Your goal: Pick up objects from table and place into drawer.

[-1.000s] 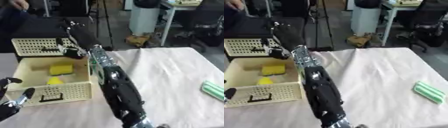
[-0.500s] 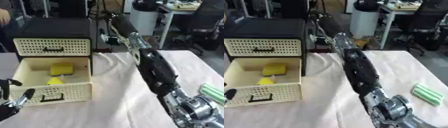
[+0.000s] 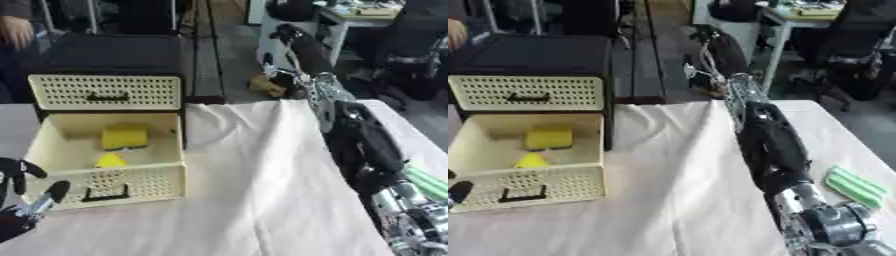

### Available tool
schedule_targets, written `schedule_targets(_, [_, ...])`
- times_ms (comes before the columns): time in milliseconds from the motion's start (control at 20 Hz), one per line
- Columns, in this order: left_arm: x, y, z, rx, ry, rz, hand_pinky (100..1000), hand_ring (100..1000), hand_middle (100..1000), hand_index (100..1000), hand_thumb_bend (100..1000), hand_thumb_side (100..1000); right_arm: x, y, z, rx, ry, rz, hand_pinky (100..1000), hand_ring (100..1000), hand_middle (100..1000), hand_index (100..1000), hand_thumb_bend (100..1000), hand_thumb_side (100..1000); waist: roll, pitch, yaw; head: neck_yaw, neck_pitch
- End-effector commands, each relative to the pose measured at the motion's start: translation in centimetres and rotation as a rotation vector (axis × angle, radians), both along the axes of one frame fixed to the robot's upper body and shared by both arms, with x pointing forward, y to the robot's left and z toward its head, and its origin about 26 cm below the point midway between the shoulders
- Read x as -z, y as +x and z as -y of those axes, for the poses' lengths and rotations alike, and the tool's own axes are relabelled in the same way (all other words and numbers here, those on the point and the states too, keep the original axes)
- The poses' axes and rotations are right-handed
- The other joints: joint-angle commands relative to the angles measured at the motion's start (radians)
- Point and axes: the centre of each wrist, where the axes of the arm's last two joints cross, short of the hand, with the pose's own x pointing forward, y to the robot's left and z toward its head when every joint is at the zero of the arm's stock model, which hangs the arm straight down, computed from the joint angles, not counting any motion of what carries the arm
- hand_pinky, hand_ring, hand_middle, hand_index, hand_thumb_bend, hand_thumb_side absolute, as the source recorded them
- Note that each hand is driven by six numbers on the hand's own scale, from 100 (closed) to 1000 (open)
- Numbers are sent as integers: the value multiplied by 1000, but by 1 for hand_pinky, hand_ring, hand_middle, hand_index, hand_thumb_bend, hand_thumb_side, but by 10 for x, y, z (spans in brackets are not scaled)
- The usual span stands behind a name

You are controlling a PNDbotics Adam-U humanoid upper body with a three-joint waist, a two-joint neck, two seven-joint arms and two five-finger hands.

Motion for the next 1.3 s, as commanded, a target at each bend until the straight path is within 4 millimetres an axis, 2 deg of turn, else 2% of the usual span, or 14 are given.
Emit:
schedule_targets(50, [-8,-3,-2,128,26,-121,177,336,450,651,358,1000,-21,0,16,48,27,46,801,887,845,833,100,391,7,-11,-4,7,7])
schedule_targets(200, [-3,0,-1,210,66,-270,315,475,566,703,389,1000,-20,-1,16,49,38,40,801,889,847,835,100,391,7,-13,-7,9,9])
schedule_targets(300, [3,5,1,251,99,-358,356,512,604,722,399,1000,-20,-1,15,47,39,39,801,890,847,835,100,393,7,-13,-9,9,10])
schedule_targets(350, [7,8,3,264,111,-394,421,575,675,746,407,1000,-20,-1,14,46,39,39,801,890,847,835,100,393,7,-13,-10,9,10])
schedule_targets(400, [11,11,4,274,118,-426,438,593,696,757,408,1000,-20,-1,14,45,38,39,802,890,848,836,100,393,7,-13,-10,9,12])
schedule_targets(700, [33,33,20,324,82,-566,479,640,753,791,411,1000,-20,-1,10,39,43,38,804,891,849,837,100,396,5,-11,-17,10,18])
schedule_targets(900, [46,54,23,300,34,-610,518,689,792,812,405,1000,-18,0,5,24,44,34,805,892,850,838,100,396,1,-10,-25,14,18])
schedule_targets(1300, [63,89,24,225,-3,-547,589,749,838,841,381,1000,-19,0,-5,-16,58,49,809,893,852,839,100,399,-9,-2,-52,29,19])
